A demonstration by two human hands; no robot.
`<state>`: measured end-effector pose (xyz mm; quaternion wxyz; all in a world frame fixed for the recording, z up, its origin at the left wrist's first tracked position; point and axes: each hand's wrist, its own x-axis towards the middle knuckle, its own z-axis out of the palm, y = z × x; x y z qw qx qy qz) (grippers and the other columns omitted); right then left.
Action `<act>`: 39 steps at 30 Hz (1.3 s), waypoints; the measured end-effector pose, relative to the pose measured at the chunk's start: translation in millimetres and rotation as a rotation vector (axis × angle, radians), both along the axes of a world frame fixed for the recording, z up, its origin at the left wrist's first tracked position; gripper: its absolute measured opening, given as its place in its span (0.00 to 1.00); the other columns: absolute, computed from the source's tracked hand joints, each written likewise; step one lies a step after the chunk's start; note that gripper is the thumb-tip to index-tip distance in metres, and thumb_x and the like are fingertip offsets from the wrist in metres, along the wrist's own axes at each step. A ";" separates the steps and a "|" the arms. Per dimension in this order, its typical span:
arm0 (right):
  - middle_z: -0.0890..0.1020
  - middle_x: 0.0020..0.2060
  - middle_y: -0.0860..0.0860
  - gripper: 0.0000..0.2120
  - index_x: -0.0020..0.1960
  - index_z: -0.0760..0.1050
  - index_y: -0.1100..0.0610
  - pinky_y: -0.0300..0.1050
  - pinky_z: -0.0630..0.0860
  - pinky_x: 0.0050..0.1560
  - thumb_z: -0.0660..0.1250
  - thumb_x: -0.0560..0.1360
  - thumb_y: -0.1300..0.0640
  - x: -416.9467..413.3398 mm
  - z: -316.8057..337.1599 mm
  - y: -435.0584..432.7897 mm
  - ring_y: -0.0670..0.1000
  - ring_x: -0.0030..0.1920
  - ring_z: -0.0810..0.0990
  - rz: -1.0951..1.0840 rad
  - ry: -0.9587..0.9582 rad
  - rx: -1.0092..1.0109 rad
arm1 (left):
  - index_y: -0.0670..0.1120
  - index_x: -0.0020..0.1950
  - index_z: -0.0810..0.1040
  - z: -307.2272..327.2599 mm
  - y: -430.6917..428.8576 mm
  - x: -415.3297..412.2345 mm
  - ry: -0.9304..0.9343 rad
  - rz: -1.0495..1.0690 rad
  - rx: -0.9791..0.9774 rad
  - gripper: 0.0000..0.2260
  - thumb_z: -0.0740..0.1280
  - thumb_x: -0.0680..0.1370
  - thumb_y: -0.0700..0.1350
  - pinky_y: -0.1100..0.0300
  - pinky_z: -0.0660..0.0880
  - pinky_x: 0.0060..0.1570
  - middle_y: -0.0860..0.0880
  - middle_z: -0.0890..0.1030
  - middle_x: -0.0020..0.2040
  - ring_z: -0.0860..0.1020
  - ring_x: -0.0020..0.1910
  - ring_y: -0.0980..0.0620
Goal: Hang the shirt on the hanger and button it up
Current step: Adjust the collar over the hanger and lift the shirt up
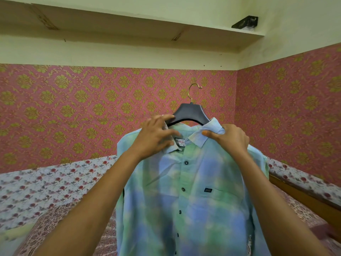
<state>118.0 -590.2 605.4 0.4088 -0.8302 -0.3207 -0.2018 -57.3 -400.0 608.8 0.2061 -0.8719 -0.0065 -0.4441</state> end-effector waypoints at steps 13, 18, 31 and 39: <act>0.77 0.36 0.57 0.31 0.30 0.64 0.57 0.47 0.66 0.39 0.66 0.61 0.28 -2.1 -9.3 1.0 0.60 0.42 0.77 0.016 -0.004 -0.049 | 0.51 0.44 0.81 7.9 -13.0 21.3 0.131 0.092 -0.085 0.11 0.66 0.69 0.56 0.45 0.59 0.61 0.45 0.67 0.70 0.59 0.66 0.45; 0.73 0.33 0.53 0.30 0.30 0.63 0.56 0.46 0.64 0.37 0.68 0.61 0.30 -3.2 -8.5 -2.7 0.56 0.37 0.70 0.028 -0.008 -0.032 | 0.54 0.55 0.69 -13.3 -8.9 22.5 -0.066 0.068 -0.118 0.24 0.73 0.63 0.57 0.52 0.60 0.54 0.44 0.65 0.68 0.68 0.61 0.44; 0.73 0.33 0.52 0.30 0.32 0.65 0.57 0.46 0.62 0.36 0.67 0.62 0.30 12.8 -2.6 -24.3 0.56 0.38 0.71 -0.007 -0.063 -0.045 | 0.39 0.46 0.78 -0.8 16.0 0.0 0.209 -0.137 -0.934 0.43 0.61 0.56 0.78 0.57 0.65 0.36 0.46 0.76 0.38 0.73 0.35 0.52; 0.80 0.39 0.58 0.32 0.34 0.63 0.56 0.48 0.62 0.39 0.60 0.64 0.26 -1.6 -4.7 -52.5 0.62 0.45 0.78 -0.130 -0.256 -0.072 | 0.48 0.30 0.66 -11.7 7.4 -0.5 0.109 -0.267 -0.987 0.23 0.63 0.62 0.68 0.66 0.57 0.26 0.56 0.65 0.25 0.62 0.24 0.59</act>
